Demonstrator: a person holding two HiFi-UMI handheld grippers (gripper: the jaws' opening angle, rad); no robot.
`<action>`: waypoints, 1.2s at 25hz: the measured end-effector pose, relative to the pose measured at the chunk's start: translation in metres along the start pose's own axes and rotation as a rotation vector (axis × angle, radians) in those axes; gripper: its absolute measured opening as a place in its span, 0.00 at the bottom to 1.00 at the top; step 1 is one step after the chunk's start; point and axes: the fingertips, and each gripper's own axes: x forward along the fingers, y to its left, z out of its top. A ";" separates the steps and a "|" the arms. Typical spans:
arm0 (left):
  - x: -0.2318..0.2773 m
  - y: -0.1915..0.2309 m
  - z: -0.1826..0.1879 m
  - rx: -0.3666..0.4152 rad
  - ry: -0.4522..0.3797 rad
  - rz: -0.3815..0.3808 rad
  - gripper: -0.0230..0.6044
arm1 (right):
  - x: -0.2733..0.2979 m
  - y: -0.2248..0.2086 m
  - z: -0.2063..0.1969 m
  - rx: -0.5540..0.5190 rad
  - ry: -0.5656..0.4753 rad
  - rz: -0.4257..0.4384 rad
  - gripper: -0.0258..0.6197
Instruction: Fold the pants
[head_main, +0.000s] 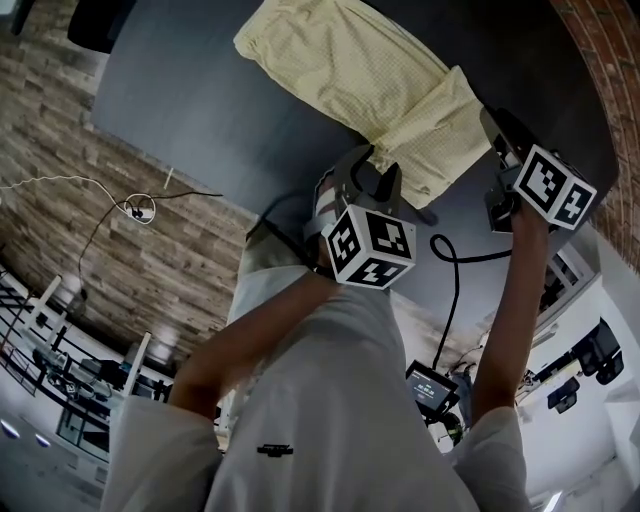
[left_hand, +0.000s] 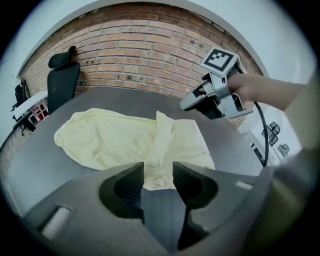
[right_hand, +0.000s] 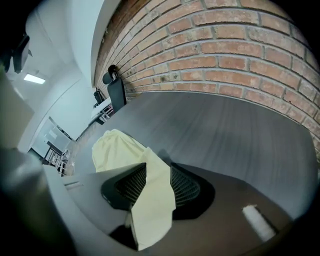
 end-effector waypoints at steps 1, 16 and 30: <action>-0.002 -0.004 0.002 0.011 -0.008 0.010 0.33 | -0.003 -0.003 -0.004 0.002 0.002 -0.002 0.29; 0.009 -0.111 -0.011 0.189 0.007 -0.088 0.39 | -0.024 -0.051 -0.068 0.063 0.032 -0.027 0.29; 0.065 -0.115 -0.048 0.336 0.091 0.044 0.37 | 0.005 -0.069 -0.078 0.226 0.024 0.155 0.45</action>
